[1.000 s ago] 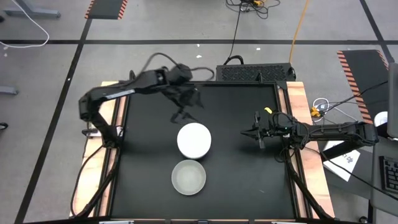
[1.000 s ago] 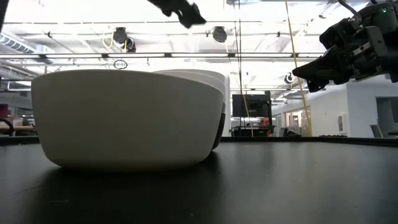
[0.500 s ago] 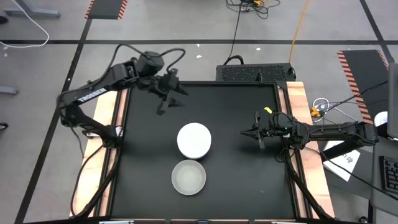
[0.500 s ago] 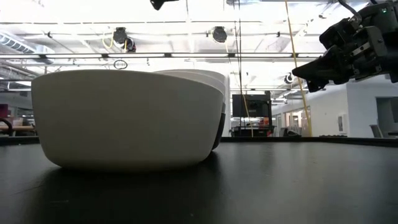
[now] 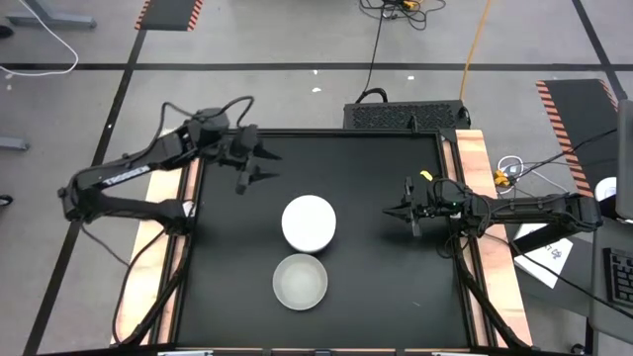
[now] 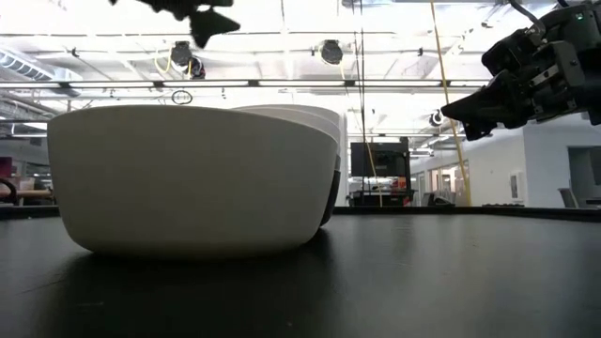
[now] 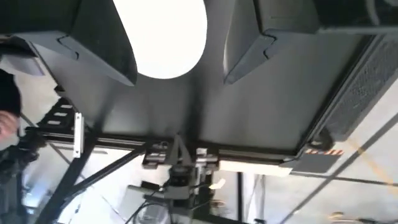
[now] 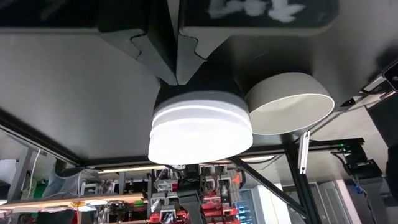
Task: Nest bowls inside each other
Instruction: Stack the light gray bowl on the white bowl
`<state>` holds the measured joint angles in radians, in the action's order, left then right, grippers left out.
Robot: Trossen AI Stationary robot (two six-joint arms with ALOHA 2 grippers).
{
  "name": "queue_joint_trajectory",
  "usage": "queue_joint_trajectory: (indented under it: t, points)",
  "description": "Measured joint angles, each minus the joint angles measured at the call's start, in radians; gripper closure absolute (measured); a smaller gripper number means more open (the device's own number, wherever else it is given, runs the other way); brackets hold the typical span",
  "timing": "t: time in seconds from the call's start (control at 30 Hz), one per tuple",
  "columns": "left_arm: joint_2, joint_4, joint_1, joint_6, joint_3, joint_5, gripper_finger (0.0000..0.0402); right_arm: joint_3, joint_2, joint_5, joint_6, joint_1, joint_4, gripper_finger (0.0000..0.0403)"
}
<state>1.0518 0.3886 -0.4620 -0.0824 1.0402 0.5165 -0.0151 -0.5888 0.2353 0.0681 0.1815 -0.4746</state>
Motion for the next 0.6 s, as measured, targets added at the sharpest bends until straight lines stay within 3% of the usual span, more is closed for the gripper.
queue_joint_trajectory:
  t: [0.37,0.6]
  points:
    - [-0.485,-0.270,0.015,0.236,-0.488,-0.157,0.0163,0.000,0.000,0.000,0.000,0.000,-0.002,0.0403]
    - [-0.713,-0.189,0.015,0.294,-0.586,-0.223,0.0163,0.000,0.000,0.000,0.000,0.000,-0.003,0.0403]
